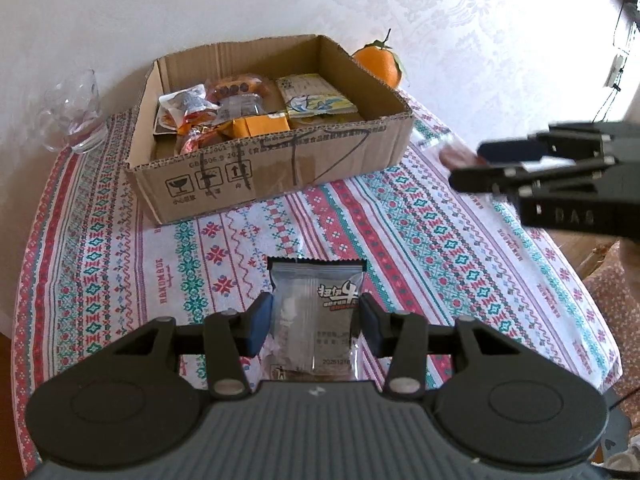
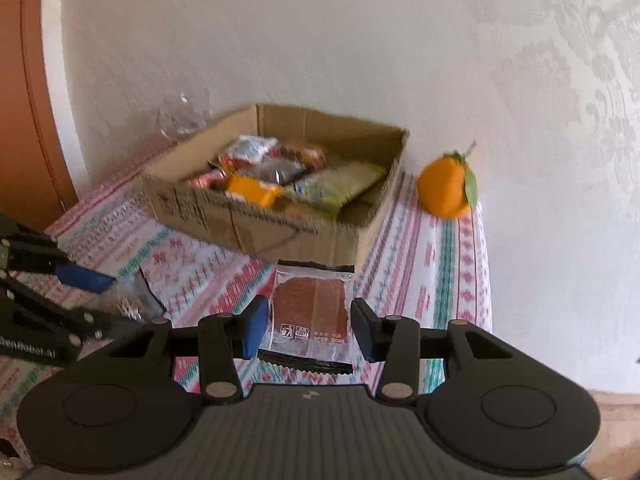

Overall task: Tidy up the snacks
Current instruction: 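Carry both packets into the box and open both tools to release them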

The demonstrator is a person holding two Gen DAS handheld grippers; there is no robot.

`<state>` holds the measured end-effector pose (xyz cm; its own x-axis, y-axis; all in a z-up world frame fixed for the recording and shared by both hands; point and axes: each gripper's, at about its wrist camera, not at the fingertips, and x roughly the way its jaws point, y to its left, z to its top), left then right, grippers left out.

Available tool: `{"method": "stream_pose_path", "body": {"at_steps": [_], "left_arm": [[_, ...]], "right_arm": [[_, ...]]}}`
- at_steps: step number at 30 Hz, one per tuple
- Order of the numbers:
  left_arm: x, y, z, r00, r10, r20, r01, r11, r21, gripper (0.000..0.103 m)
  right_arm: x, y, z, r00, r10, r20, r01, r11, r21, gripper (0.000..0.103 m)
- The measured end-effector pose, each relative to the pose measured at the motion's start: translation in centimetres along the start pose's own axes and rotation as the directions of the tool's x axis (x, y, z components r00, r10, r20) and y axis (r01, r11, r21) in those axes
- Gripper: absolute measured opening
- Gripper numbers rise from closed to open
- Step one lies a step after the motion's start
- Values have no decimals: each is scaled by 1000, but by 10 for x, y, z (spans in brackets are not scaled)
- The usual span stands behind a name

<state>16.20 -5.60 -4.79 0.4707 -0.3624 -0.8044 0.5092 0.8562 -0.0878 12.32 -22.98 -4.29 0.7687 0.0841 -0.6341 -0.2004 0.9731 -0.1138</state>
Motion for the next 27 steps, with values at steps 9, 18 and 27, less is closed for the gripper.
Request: {"method": "stream_pose_path", "body": {"at_steps": [9, 18, 27], "left_arm": [[-9, 11, 3, 1000, 3, 15, -2, 999, -38, 46], [-7, 28, 4, 1000, 21, 3, -20, 995, -95, 46], [-5, 42, 6, 998, 55, -7, -55, 991, -122, 46]], "right_arm": [[17, 2, 48, 997, 33, 62, -30, 998, -49, 51], [83, 8, 97, 998, 44, 43, -40, 996, -82, 51], [134, 6, 115, 999, 31, 16, -30, 998, -56, 86]]}}
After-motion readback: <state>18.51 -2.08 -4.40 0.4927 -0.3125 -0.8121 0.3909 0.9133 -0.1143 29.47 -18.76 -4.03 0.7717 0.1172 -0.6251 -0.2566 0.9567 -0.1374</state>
